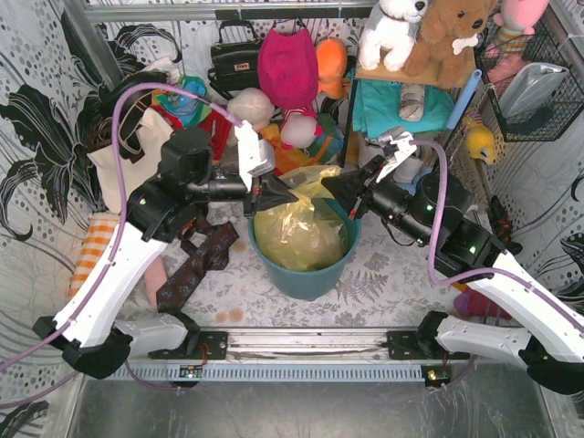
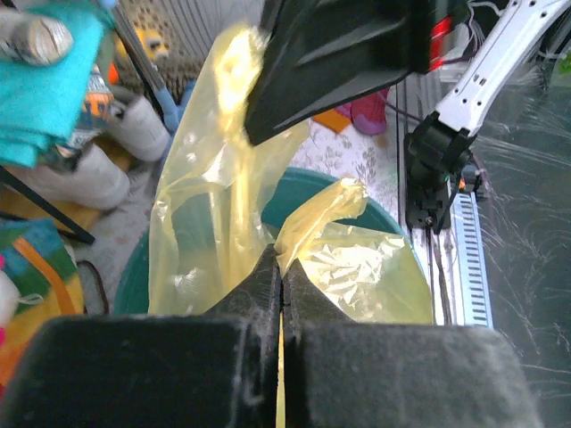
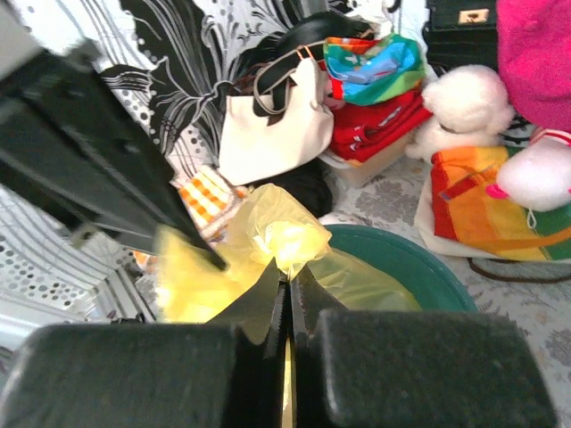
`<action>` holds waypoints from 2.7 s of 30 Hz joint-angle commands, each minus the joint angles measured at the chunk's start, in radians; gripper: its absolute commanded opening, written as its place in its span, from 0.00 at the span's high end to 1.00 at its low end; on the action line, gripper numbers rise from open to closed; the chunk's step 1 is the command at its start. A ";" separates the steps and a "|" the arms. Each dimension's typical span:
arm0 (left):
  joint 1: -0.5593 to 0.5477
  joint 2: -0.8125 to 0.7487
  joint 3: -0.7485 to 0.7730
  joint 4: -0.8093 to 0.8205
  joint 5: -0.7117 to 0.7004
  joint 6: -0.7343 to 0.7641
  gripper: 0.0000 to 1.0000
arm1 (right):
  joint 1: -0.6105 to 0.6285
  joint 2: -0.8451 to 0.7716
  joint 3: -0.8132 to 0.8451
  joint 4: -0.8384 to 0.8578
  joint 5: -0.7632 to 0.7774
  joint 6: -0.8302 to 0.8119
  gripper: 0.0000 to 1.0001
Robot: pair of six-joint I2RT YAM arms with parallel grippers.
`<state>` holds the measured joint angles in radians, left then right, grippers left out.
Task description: Tie the trash bag
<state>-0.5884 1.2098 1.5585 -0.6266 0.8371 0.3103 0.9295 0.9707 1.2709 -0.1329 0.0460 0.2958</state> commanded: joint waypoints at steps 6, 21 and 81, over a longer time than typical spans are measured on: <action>0.006 -0.083 -0.043 0.278 -0.141 -0.109 1.00 | 0.003 0.009 -0.010 -0.010 -0.086 0.090 1.00; 0.006 -0.024 -0.038 0.280 -0.198 -0.119 1.00 | 0.006 0.015 -0.022 0.125 -0.280 0.235 1.00; 0.006 -0.170 -0.272 0.427 -0.181 -0.319 0.99 | 0.327 0.350 -0.351 1.016 0.939 -0.541 1.00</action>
<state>-0.5873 1.0626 1.3041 -0.2607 0.6464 0.0116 1.2518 1.2903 0.9550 0.5728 0.9291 -0.1493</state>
